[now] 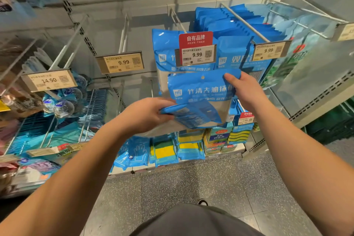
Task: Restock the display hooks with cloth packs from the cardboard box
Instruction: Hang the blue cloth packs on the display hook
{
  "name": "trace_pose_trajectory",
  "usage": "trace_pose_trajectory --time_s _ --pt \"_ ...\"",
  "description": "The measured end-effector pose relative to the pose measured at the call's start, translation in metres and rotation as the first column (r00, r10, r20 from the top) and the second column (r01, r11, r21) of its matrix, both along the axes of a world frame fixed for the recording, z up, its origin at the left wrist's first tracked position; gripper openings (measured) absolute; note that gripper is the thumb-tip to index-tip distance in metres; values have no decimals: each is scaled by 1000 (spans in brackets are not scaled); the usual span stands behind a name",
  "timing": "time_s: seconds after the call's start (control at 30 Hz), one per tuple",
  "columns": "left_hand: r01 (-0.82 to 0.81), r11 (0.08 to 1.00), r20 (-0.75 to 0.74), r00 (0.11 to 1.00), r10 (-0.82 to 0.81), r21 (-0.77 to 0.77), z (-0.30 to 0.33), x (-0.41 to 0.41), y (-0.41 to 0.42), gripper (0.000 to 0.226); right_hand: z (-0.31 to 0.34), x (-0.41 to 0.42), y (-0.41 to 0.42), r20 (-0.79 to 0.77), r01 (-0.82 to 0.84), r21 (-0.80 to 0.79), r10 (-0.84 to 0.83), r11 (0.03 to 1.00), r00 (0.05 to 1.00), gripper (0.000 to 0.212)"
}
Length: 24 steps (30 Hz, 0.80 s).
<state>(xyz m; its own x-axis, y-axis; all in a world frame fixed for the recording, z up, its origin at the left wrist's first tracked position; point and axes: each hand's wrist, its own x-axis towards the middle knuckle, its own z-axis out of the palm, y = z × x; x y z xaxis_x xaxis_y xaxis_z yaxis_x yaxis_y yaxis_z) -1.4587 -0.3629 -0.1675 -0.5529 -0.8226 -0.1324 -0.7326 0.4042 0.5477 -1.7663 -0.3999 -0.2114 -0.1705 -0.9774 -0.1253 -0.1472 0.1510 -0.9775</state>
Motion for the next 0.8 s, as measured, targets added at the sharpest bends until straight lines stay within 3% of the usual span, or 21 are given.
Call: trace_pose_trajectory --time_s 0.17,0.4,0.63,0.8 --pt "109 992 187 978 -96 -62 26 -34 -13 31 9 2 -13 -50 -44 -21 43 999 998 14" --pt "119 982 288 955 -73 -147 41 -49 -16 39 14 -3 -23 -53 -84 -62 81 995 995 10" --pt "134 958 202 976 -83 -255 56 -39 -15 43 26 1 -31 -120 -125 -117 110 985 987 18" --pt "141 958 208 974 -89 -249 64 -35 -20 43 33 10 -42 73 -141 -114 150 983 986 14"
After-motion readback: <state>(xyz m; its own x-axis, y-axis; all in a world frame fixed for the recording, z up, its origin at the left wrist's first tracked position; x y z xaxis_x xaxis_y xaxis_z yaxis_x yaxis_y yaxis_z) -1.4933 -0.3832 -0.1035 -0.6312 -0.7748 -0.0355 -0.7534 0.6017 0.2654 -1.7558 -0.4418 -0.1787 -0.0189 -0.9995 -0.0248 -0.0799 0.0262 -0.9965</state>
